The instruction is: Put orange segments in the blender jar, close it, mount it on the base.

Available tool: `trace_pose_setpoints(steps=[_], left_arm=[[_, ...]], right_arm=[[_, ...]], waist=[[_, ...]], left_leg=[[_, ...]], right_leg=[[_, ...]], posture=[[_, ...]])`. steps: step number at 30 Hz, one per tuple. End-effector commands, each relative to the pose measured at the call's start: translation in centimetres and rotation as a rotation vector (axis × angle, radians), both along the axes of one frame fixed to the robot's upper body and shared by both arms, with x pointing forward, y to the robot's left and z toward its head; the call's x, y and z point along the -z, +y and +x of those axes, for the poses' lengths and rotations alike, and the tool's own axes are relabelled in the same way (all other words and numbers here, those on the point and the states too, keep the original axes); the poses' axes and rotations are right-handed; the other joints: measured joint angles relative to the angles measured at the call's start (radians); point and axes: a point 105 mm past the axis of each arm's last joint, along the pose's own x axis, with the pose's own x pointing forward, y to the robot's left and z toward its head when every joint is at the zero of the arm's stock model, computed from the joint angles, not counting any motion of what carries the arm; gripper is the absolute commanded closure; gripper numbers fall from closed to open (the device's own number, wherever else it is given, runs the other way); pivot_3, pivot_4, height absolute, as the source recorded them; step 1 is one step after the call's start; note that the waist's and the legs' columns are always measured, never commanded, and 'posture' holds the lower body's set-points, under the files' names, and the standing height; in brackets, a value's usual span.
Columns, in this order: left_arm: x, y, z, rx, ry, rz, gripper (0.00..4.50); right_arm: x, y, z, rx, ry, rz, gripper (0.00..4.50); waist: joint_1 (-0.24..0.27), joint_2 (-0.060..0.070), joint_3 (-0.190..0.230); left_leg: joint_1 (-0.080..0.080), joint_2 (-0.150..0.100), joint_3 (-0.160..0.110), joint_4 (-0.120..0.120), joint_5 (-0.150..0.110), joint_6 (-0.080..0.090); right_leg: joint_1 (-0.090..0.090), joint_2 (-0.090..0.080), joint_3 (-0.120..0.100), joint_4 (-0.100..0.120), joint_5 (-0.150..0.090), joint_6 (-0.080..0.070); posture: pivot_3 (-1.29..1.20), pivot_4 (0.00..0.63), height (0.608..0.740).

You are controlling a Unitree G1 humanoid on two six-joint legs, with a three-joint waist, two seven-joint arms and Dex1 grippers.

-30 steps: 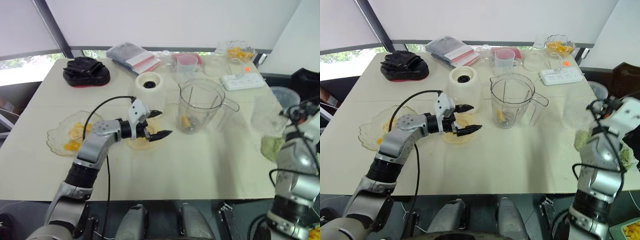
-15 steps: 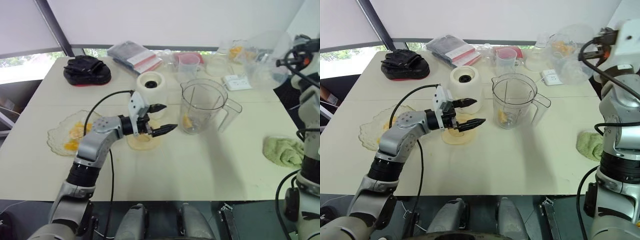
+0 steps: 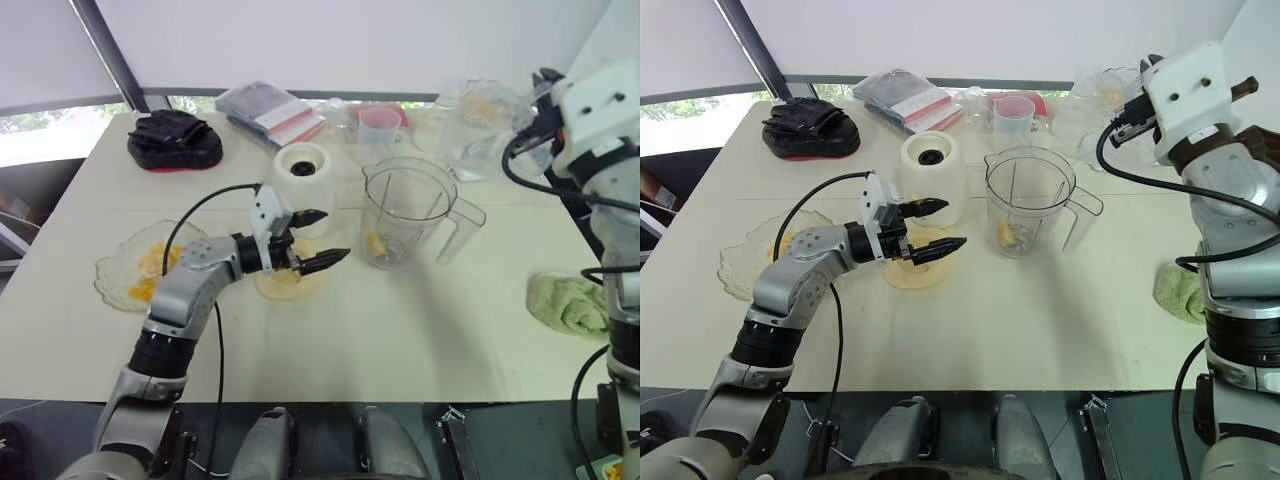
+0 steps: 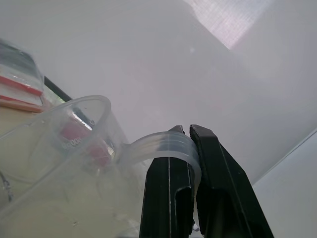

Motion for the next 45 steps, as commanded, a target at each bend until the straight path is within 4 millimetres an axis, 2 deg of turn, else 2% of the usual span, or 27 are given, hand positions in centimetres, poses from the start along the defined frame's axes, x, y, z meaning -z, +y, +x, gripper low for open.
trace_pose_setpoints(steps=[1, 12, 37, 41, 45], left_arm=[[-1.1, -0.1, -0.2, 0.007, -0.052, -0.012, 0.00], [-0.9, -0.1, -0.3, 0.017, -0.052, -0.001, 0.00], [-0.7, -0.2, -0.4, 0.018, -0.046, 0.002, 0.00], [-0.7, -0.2, -0.4, 0.018, -0.045, 0.002, 0.00], [-0.6, -0.2, -0.4, 0.016, -0.043, 0.006, 0.00]], right_arm=[[-1.7, 0.7, -1.2, -0.014, -0.084, -0.055, 4.49], [-0.8, 1.8, -1.4, -0.031, -0.079, -0.209, 4.49], [0.1, 2.2, -1.2, -0.031, -0.075, -0.288, 4.49], [0.5, 1.4, -1.1, -0.011, -0.060, -0.190, 4.49], [1.1, -1.4, -0.9, 0.061, -0.039, 0.185, 4.49]], waist=[[0.000, 0.000, 0.000], [0.000, 0.000, 0.000], [0.000, 0.000, 0.000], [0.000, 0.000, 0.000], [0.000, 0.000, 0.000]], left_leg=[[0.000, 0.000, 0.000, 0.000, 0.000, -0.001], [0.000, 0.000, 0.000, 0.000, 0.000, -0.001], [0.000, 0.000, 0.000, 0.000, 0.001, -0.002], [0.000, 0.000, 0.000, 0.000, 0.001, -0.002], [0.000, 0.000, 0.000, 0.000, 0.001, -0.002]], right_leg=[[0.000, 0.000, 0.000, 0.000, 0.000, 0.000], [0.000, 0.000, 0.000, 0.000, 0.000, 0.000], [0.000, 0.000, 0.000, 0.000, 0.000, 0.000], [0.000, 0.000, 0.000, 0.000, 0.000, 0.000], [0.000, 0.000, 0.000, 0.000, 0.000, 0.000]], posture=[[0.00, 0.150, 0.740], [0.00, 0.150, 0.740], [0.00, 0.150, 0.740], [0.00, 0.150, 0.740], [0.00, 0.150, 0.740]])
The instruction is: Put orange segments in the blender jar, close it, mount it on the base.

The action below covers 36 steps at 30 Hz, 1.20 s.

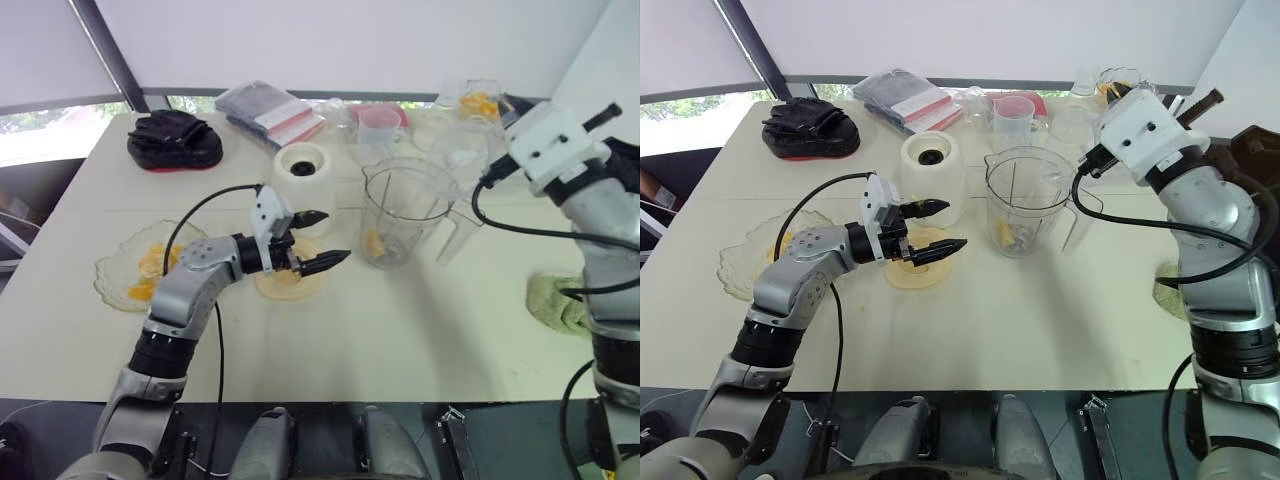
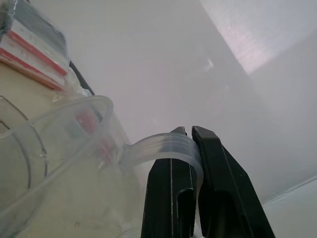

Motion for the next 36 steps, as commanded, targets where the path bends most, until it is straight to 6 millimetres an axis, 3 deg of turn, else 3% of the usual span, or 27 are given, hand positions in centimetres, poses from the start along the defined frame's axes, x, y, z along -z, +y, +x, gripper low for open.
trace_pose_setpoints(steps=[1, 11, 14, 18, 21, 25, 36], left_arm=[[-0.7, -0.1, -0.3, 0.006, -0.042, 0.000, 0.00], [-0.6, 0.0, -0.1, 0.012, -0.041, 0.013, 0.00], [-0.6, -0.1, -0.1, 0.015, -0.040, 0.016, 0.00], [-0.6, 0.0, -0.1, 0.016, -0.039, 0.018, 0.00], [-0.6, 0.1, -0.2, 0.014, -0.041, 0.025, 0.00], [-0.6, 0.4, -0.2, 0.011, -0.043, 0.039, 0.00], [-0.9, 1.1, -0.5, 0.004, -0.051, 0.070, 0.00]], right_arm=[[-1.4, -2.8, -1.1, 0.087, -0.060, 0.312, 4.49], [1.1, -7.3, -1.8, 0.220, -0.096, 0.878, 4.49], [4.1, -9.1, -2.2, 0.293, -0.112, 1.017, 4.49], [7.8, -10.2, -2.3, 0.372, -0.101, 1.048, 4.49], [11.2, -11.0, -2.4, 0.398, -0.140, 1.177, 4.49], [14.0, -11.6, -2.4, 0.420, -0.190, 1.269, 4.49], [17.7, -11.4, -1.4, 0.416, -0.210, 1.307, 4.49]], waist=[[0.000, 0.000, 0.000], [-0.002, 0.001, 0.000], [-0.001, 0.001, 0.000], [-0.003, 0.001, 0.000], [-0.008, 0.001, 0.000], [-0.016, 0.002, 0.000], [-0.032, 0.002, 0.000]], left_leg=[[0.000, 0.000, 0.000, 0.000, 0.000, 0.000], [0.000, 0.000, 0.000, -0.001, 0.000, 0.000], [0.000, 0.000, 0.000, -0.001, 0.000, 0.000], [0.000, 0.000, 0.000, -0.001, 0.000, 0.000], [0.000, 0.000, 0.001, -0.001, 0.000, 0.000], [0.001, 0.000, 0.002, -0.001, 0.000, 0.000], [0.001, 0.000, 0.002, -0.001, 0.000, 0.000]], right_leg=[[0.000, 0.000, 0.000, 0.000, 0.000, 0.000], [-0.001, 0.000, 0.000, 0.001, 0.000, 0.000], [-0.001, 0.000, 0.000, 0.001, 0.000, 0.000], [-0.001, 0.000, 0.000, 0.001, 0.000, 0.000], [-0.001, 0.000, 0.001, 0.002, 0.000, 0.000], [-0.002, 0.000, 0.001, 0.005, 0.000, 0.000], [-0.003, 0.000, 0.002, 0.006, 0.000, 0.000]], posture=[[0.00, 0.150, 0.740], [0.00, 0.150, 0.740], [0.00, 0.150, 0.740], [0.00, 0.150, 0.740], [0.00, 0.150, 0.740], [0.00, 0.150, 0.740], [0.00, 0.150, 0.740]])
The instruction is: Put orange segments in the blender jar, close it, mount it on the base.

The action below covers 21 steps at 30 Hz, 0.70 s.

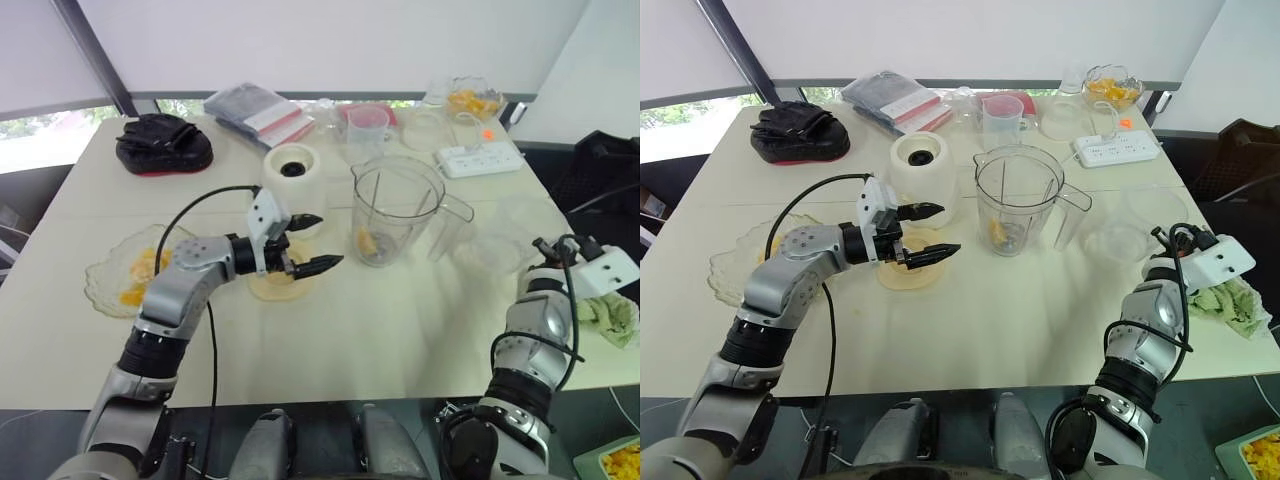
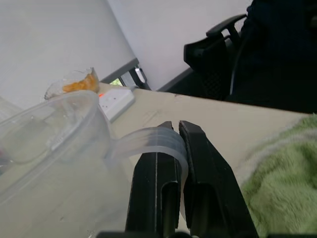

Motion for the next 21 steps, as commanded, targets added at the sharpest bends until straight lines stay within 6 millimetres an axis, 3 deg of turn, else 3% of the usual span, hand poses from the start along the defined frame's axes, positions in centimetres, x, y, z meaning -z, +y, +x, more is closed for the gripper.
trace_pose_setpoints(steps=[1, 18, 21], left_arm=[[-1.0, 0.2, -0.3, 0.006, -0.038, -0.004, 0.00], [-0.6, 0.1, -0.5, 0.004, -0.033, 0.003, 0.00], [-0.6, 0.1, -0.5, 0.004, -0.033, 0.001, 0.00]], right_arm=[[-0.7, -0.2, 0.1, 0.003, -0.034, -0.052, 4.49], [2.6, -0.6, -0.4, 0.008, 0.074, -0.079, 4.49], [2.6, -0.5, -0.6, 0.009, 0.076, -0.086, 3.56]], waist=[[0.001, 0.000, 0.000], [0.001, 0.000, 0.000], [0.002, 0.000, 0.000]], left_leg=[[0.000, 0.000, 0.000, 0.000, 0.000, 0.000], [0.000, 0.000, 0.000, 0.000, 0.000, 0.000], [0.000, 0.000, 0.000, 0.000, 0.000, 0.000]], right_leg=[[0.000, 0.000, 0.000, 0.000, 0.000, 0.000], [0.000, 0.000, 0.000, 0.000, 0.000, 0.000], [0.001, 0.000, 0.000, 0.000, 0.000, 0.000]], posture=[[0.00, 0.150, 0.740], [0.00, 0.150, 0.740], [0.00, 0.150, 0.740]])
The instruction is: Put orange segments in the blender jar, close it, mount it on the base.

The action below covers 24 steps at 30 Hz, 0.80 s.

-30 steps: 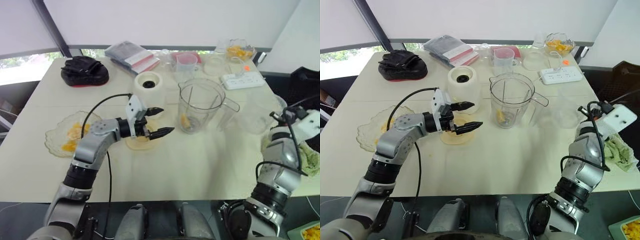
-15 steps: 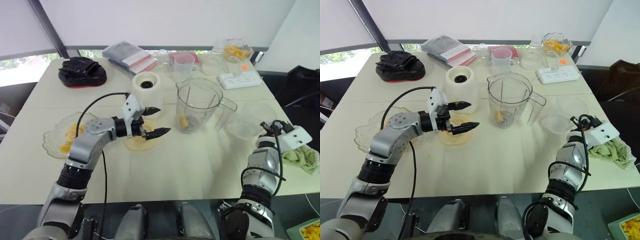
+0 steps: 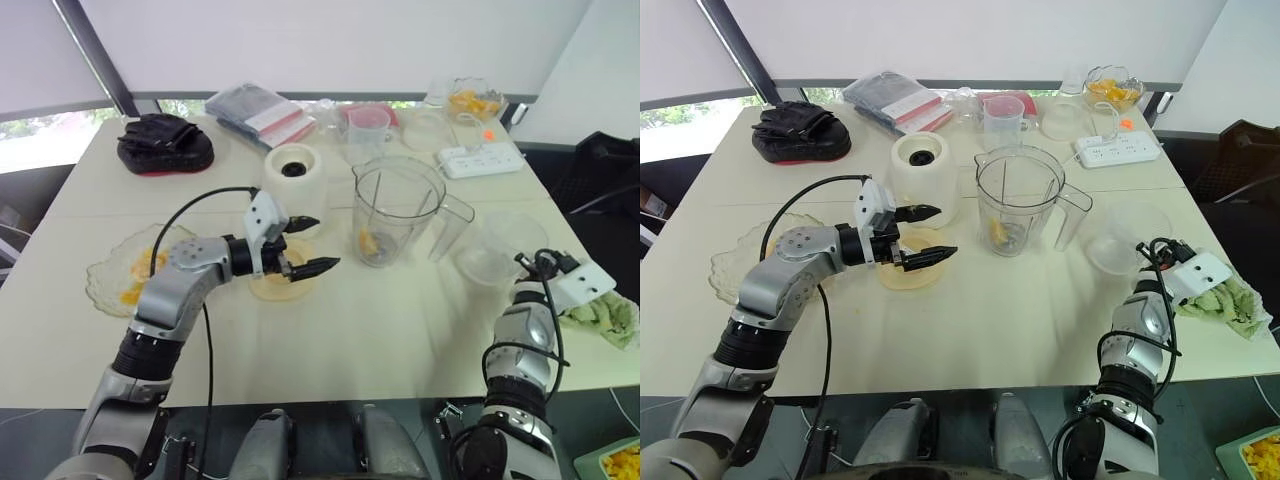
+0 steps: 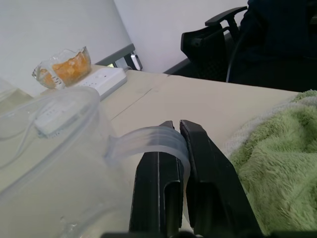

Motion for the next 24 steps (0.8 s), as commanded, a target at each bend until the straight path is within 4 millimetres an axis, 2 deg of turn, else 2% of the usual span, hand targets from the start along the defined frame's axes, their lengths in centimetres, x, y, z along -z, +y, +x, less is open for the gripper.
trace_pose_setpoints(steps=[1, 2, 10, 16, 24], left_arm=[[-0.9, -0.2, -0.4, 0.013, -0.046, -0.015, 0.00], [-0.9, -0.3, -0.4, 0.014, -0.046, -0.016, 0.00], [-0.8, -0.6, -0.4, 0.017, -0.043, -0.023, 0.00], [-0.6, -0.6, -0.4, 0.020, -0.038, -0.026, 0.00], [-0.4, -0.9, -0.5, 0.036, -0.030, -0.029, 0.00]], right_arm=[[-0.5, -0.3, -0.4, 0.016, -0.006, -0.026, 2.98], [-0.5, -0.3, -0.5, 0.016, -0.004, -0.033, 2.55], [0.0, -0.3, -1.2, 0.024, 0.033, -0.049, 2.55], [0.2, 1.2, -2.1, -0.014, 0.055, -0.075, 2.55], [0.1, 3.0, -4.3, -0.045, 0.081, -0.099, 2.55]], waist=[[0.000, 0.000, 0.000], [0.000, 0.000, 0.000], [0.001, 0.000, 0.000], [0.001, 0.000, 0.000], [0.003, 0.000, 0.000]], left_leg=[[0.000, 0.000, 0.000, 0.000, 0.000, 0.000], [0.000, 0.000, 0.000, 0.000, 0.000, 0.000], [0.000, 0.000, 0.000, 0.000, 0.000, 0.000], [0.000, 0.000, 0.000, 0.000, 0.000, 0.000], [0.000, 0.000, 0.000, 0.000, 0.000, 0.001]], right_leg=[[0.000, 0.000, 0.000, 0.000, 0.000, 0.000], [0.000, 0.000, 0.000, 0.000, 0.000, 0.000], [0.000, 0.000, 0.000, 0.000, 0.000, 0.000], [0.000, 0.000, 0.000, 0.000, 0.000, 0.000], [0.000, 0.000, 0.000, 0.000, 0.000, 0.000]], posture=[[0.00, 0.150, 0.740], [0.00, 0.150, 0.740], [0.00, 0.150, 0.740], [0.00, 0.150, 0.740], [0.00, 0.150, 0.740]])
